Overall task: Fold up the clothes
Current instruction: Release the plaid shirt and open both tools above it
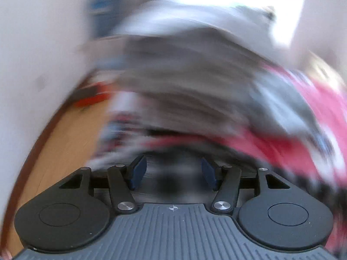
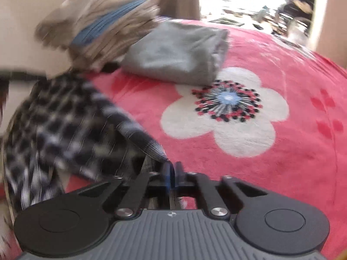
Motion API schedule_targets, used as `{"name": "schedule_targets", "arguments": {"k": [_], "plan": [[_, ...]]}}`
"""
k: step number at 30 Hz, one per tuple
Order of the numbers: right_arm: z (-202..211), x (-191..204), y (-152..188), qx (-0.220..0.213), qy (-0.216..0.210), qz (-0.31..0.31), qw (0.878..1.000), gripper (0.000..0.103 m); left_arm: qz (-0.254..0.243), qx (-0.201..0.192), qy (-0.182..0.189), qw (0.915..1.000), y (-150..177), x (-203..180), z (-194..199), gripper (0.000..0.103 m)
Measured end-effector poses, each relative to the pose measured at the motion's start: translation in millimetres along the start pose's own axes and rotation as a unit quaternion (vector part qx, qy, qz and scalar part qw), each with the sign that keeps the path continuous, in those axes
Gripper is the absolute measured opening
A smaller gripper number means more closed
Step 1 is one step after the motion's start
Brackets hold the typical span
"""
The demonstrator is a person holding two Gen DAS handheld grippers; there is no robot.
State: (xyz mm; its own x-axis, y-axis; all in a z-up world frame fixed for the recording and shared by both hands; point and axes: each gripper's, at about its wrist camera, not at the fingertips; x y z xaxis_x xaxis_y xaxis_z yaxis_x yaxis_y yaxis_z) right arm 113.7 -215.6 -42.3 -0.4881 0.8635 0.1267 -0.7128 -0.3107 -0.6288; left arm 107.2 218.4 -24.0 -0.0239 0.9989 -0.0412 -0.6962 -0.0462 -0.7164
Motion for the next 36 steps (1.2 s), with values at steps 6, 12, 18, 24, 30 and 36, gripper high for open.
{"name": "schedule_targets", "arguments": {"k": [6,12,18,24,30,36], "plan": [[11,-4,-10,-0.024,0.031,0.002,0.999,0.002,-0.167,0.009,0.06,0.9841,32,-107,-31,0.056],[2,-21,-33,-0.042,0.05,-0.008,0.998,0.002,-0.167,-0.013,0.061,0.9839,20,-118,-50,0.056],[-31,-44,-52,-0.04,0.067,-0.024,0.997,0.002,-0.18,-0.02,0.02,0.9833,6,-114,-75,0.056],[-69,-60,-62,-0.036,0.083,-0.023,0.996,0.002,-0.172,-0.023,-0.017,0.9847,2,-106,-98,0.056],[-109,-74,-60,-0.022,0.091,-0.023,0.995,0.002,-0.14,-0.016,-0.041,0.9892,-3,-95,-119,0.057],[-117,-146,-55,-0.026,-0.009,-0.249,0.968,0.003,-0.119,-0.012,-0.04,0.992,-4,-89,-125,0.058]]}}
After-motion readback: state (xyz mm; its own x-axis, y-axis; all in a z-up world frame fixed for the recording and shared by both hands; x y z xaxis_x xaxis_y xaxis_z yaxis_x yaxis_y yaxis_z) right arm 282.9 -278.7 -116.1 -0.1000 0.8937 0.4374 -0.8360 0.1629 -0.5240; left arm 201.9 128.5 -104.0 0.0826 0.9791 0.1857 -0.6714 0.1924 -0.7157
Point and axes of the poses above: each gripper's, at about its wrist camera, not at the fingertips, and z roughly against the way its jaws point, x to its left, y to its underside, and after that the axes turned 2 degrees about -x, right-handed
